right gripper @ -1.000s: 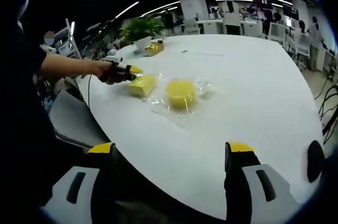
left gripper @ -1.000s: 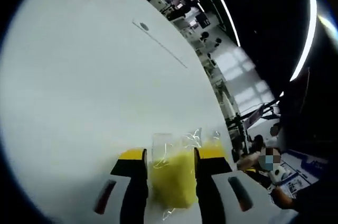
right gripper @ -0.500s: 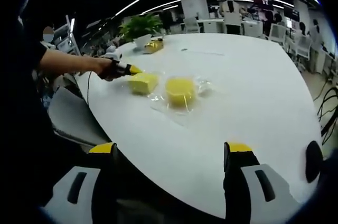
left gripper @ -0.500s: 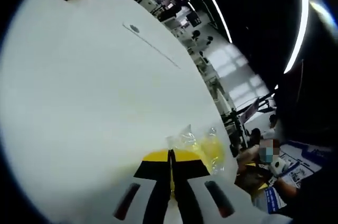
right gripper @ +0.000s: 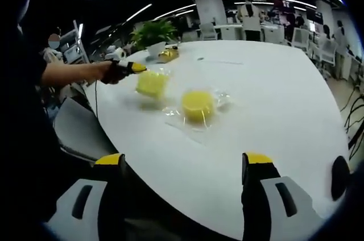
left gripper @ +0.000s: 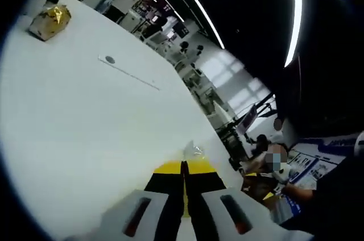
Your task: Compare the silicone blocks by pressing each to a similar depth, holding the contact briefly, and releasing to observe deformation and rebound differences across the visible hardness samples.
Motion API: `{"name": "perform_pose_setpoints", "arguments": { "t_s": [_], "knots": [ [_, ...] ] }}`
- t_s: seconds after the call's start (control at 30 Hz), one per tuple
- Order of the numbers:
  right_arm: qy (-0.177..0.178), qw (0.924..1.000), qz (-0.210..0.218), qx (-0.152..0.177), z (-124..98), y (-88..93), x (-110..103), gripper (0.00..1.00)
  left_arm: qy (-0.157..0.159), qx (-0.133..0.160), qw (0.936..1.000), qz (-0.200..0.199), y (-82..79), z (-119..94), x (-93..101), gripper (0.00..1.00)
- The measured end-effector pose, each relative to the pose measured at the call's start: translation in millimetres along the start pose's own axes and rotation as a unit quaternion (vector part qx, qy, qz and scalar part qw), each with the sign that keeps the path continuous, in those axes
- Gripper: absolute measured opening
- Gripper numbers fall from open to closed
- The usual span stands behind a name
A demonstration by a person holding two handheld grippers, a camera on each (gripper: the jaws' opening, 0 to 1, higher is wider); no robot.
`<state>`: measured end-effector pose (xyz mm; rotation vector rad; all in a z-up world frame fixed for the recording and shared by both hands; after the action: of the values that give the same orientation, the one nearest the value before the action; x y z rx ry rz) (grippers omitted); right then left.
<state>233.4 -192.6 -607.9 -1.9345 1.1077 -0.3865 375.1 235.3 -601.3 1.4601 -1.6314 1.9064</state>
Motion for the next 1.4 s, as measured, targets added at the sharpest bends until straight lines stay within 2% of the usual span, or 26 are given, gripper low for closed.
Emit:
{"name": "perform_pose_setpoints", "arguments": {
  "t_s": [0.1,0.17,0.2,0.27,0.33,0.37,0.43,0.53,0.6,0.63,0.7,0.83,1.0,1.1,1.13,1.17,1.3,1.33,1.37,1.4],
  "knots": [
    [-0.007,0.9999,-0.003,0.008,2,-3.3,-3,0.78,0.010,-0.005,0.9996,0.027,-6.2,-3,12.5,0.00],
    [-0.012,0.9998,-0.012,0.010,3,-6.2,-7,0.78,-0.003,-0.032,0.9968,0.074,-9.3,-5,20.8,0.00],
    [-0.014,0.9997,-0.016,0.011,3,-7.1,-8,0.78,-0.002,-0.057,0.9922,0.111,-10.7,-6,27.6,0.00],
    [-0.020,0.9995,-0.021,0.016,4,-10.9,-11,0.78,0.001,-0.075,0.9856,0.151,-14.1,-8,39.5,0.00],
    [-0.027,0.9991,-0.024,0.024,5,-16.3,-15,0.78,0.004,-0.075,0.9816,0.176,-18.2,-9,49.8,0.00],
    [-0.032,0.9987,-0.027,0.028,6,-19.9,-17,0.78,0.010,-0.076,0.9823,0.171,-18.9,-10,58.1,0.00],
    [-0.044,0.9978,-0.033,0.038,8,-27.2,-22,0.78,0.028,-0.078,0.9777,0.193,-20.9,-10,72.3,0.00],
    [-0.063,0.9958,-0.039,0.054,13,-40.1,-30,0.79,0.048,-0.079,0.9761,0.197,-21.0,-10,92.5,0.00],
    [-0.076,0.9937,-0.045,0.069,18,-50.9,-37,0.78,0.057,-0.091,0.9663,0.234,-22.0,-9,105.3,0.00],
    [-0.090,0.9909,-0.056,0.083,21,-61.6,-44,0.77,0.057,-0.085,0.9606,0.259,-24.0,-8,109.8,0.00],
    [-0.098,0.9893,-0.061,0.090,26,-71.0,-49,0.77,0.066,-0.076,0.9635,0.248,-25.5,-8,118.0,0.00],
    [-0.112,0.9851,-0.078,0.104,32,-88.2,-59,0.78,0.087,-0.079,0.9564,0.268,-32.1,-6,134.6,0.00],
    [-0.126,0.9817,-0.088,0.112,39,-99.3,-64,0.78,0.116,-0.108,0.9355,0.316,-33.5,-4,152.3,0.00],
    [-0.134,0.9805,-0.085,0.115,42,-104.3,-64,0.77,0.129,-0.109,0.9250,0.340,-35.3,-2,161.2,0.00],
    [-0.136,0.9802,-0.085,0.115,43,-105.9,-64,0.76,0.131,-0.109,0.9254,0.339,-35.8,-2,163.2,0.00],
    [-0.141,0.9791,-0.087,0.118,44,-108.2,-64,0.75,0.140,-0.111,0.9195,0.350,-36.2,-1,166.7,0.00],
    [-0.150,0.9775,-0.087,0.120,48,-115.3,-64,0.73,0.155,-0.121,0.9103,0.364,-36.0,4,173.9,0.00],
    [-0.155,0.9765,-0.087,0.121,50,-117.8,-65,0.74,0.163,-0.129,0.9058,0.369,-34.5,5,175.1,0.00],
    [-0.166,0.9747,-0.081,0.126,52,-119.7,-66,0.74,0.173,-0.139,0.8984,0.379,-31.6,7,176.6,0.00],
    [-0.172,0.9739,-0.078,0.126,54,-120.7,-66,0.74,0.170,-0.143,0.8935,0.390,-30.1,9,175.9,0.00]
  ]
}}
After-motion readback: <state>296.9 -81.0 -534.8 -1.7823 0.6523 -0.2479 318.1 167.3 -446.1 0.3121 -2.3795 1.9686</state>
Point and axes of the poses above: the point that each gripper's makers call its tool centre point, and the gripper's own axes: z roughly forward along the fingers, x roughly to its right, y roughly out of its underside, the point moved 9 cm from there along -z, roughly backward along the fingers, and after that the axes turned 9 degrees about y, right-handed, at the moved point
